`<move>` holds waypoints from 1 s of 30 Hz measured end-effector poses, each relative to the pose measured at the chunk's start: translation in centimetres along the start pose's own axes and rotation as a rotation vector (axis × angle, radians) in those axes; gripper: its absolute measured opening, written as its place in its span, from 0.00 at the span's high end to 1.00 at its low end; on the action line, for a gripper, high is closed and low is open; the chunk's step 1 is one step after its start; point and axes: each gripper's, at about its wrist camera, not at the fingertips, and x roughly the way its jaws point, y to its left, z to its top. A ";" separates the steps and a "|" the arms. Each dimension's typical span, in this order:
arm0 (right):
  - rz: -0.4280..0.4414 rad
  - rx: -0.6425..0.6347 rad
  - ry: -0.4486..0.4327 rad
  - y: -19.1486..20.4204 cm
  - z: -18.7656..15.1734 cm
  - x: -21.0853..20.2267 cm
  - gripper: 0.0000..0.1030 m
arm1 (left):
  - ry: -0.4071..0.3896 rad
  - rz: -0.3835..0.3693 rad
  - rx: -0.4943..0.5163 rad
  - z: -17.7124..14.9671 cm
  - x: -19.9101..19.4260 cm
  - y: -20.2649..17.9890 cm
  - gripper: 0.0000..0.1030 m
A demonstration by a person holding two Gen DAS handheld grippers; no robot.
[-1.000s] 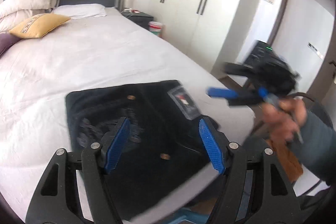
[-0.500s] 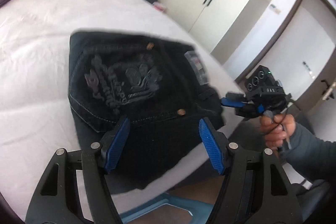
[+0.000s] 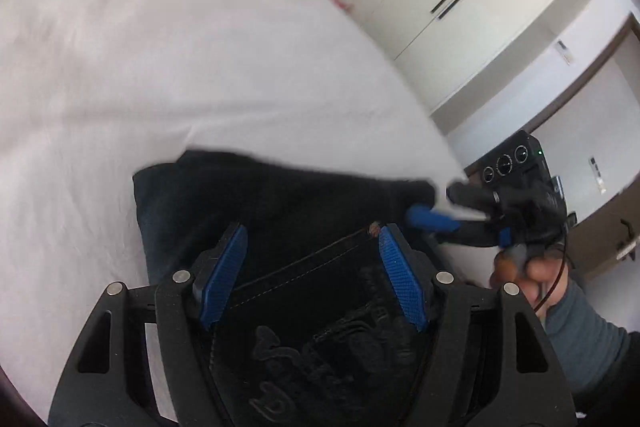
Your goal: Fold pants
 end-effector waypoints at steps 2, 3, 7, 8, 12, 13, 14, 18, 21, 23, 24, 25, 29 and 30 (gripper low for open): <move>0.013 0.015 -0.033 -1.2 -0.1 -1.8 0.64 | -0.043 -0.063 -0.031 -0.6 -0.2 1.2 0.35; -0.009 0.004 -0.065 -1.7 -0.5 -3.2 0.63 | -0.053 -0.077 -0.042 -0.8 -0.1 1.6 0.35; -0.036 0.048 -0.142 -1.4 -1.1 -6.7 0.35 | -0.116 -0.030 -0.041 -1.3 -1.8 0.8 0.35; -0.013 0.026 -0.155 -0.7 -1.9 -7.7 0.35 | -0.142 -0.015 -0.023 -2.2 -3.0 0.1 0.35; -0.075 -0.058 -0.086 1.9 -5.1 -8.5 0.13 | -0.203 0.041 -0.047 -5.2 -5.9 -0.3 0.27; -0.098 -0.067 -0.050 2.0 -5.6 -8.0 0.12 | -0.203 0.068 -0.062 -5.9 -6.7 0.0 0.24; -0.125 -0.069 -0.027 2.1 -6.0 -7.3 0.12 | -0.193 0.111 -0.079 -6.7 -6.8 0.3 0.23; -0.207 -0.057 0.014 1.1 -5.3 -5.4 0.13 | -0.128 0.160 -0.177 -8.3 -6.4 3.0 0.23; -0.228 -0.075 0.061 1.6 -4.7 -4.3 0.12 | -0.088 0.132 -0.200 -8.2 -5.7 3.2 0.23; -0.245 -0.090 0.099 2.0 -4.5 -3.2 0.12 | -0.060 0.135 -0.188 -7.6 -5.4 2.6 0.23; -0.254 -0.094 0.108 2.7 -4.3 -2.3 0.13 | -0.039 0.131 -0.180 -7.4 -5.3 2.5 0.23; -0.256 -0.098 0.116 2.7 -4.4 -2.2 0.14 | -0.023 0.137 -0.170 -7.1 -4.8 2.3 0.23; -0.290 -0.103 0.125 2.9 -4.2 -1.1 0.29 | 0.026 0.150 -0.133 -6.9 -4.0 1.8 0.23; -0.292 -0.106 0.125 3.0 -4.2 -0.9 0.35 | 0.041 0.148 -0.117 -6.7 -3.6 1.4 0.23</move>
